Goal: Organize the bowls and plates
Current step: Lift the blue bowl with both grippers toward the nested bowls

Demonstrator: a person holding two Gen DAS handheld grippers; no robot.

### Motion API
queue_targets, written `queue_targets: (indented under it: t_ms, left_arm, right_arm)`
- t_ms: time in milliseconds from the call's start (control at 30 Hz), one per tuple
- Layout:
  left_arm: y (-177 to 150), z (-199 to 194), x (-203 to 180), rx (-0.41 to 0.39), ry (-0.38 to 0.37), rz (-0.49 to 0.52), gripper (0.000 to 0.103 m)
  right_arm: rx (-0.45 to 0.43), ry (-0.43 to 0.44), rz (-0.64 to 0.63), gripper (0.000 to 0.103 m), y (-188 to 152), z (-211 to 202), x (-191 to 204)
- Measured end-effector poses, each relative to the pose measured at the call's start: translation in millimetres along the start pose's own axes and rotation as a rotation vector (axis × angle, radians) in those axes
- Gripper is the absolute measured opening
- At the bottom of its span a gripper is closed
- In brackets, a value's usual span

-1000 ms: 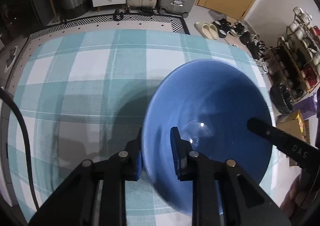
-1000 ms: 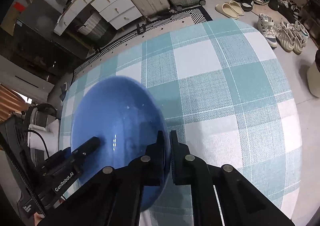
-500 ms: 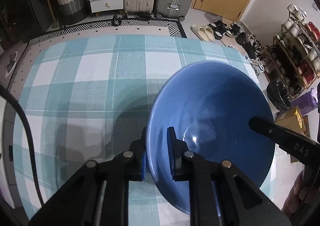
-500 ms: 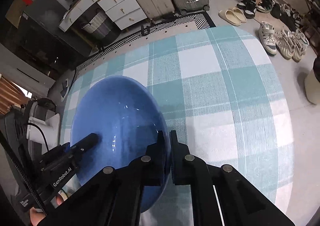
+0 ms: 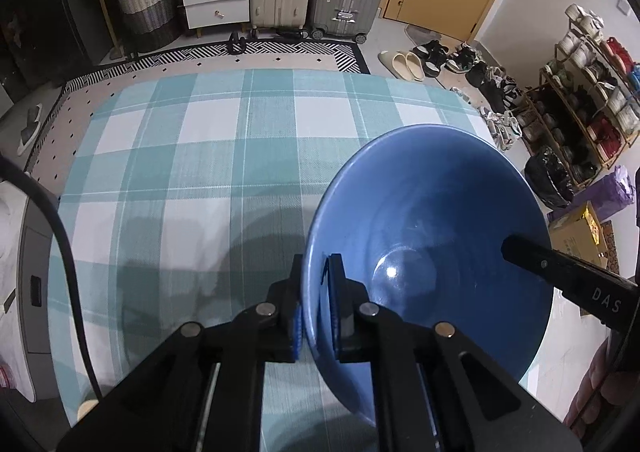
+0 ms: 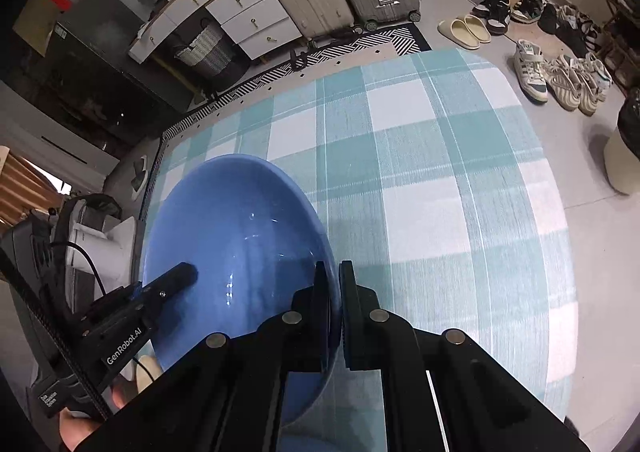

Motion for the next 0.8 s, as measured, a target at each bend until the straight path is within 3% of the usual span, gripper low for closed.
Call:
queue_targets:
  t_ms: [233,800]
  left_arm:
    - [-16.9,-32.1,-19.1,-0.06,-0.027,0.024,0.005]
    - [-87.0,-102.2,-66.0,-0.093,-0.036,0.048,0.005]
  right_arm:
    - [-0.026,0.017,0.014,0.005,-24.5,-36.1,-7.9]
    - [-0.064,0.048,0.021,0.005,-109.4,-124.8,-25.5]
Point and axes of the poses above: each gripper's, at about its wrist camera, not at the fingertips, and z roughly the way its jaws point, x to its left, y to its top, the point moved 2 cm from there along z, roughly the way its jaws point, and after that the axes turned 15 degrees about -y, right-handed, at the moved point
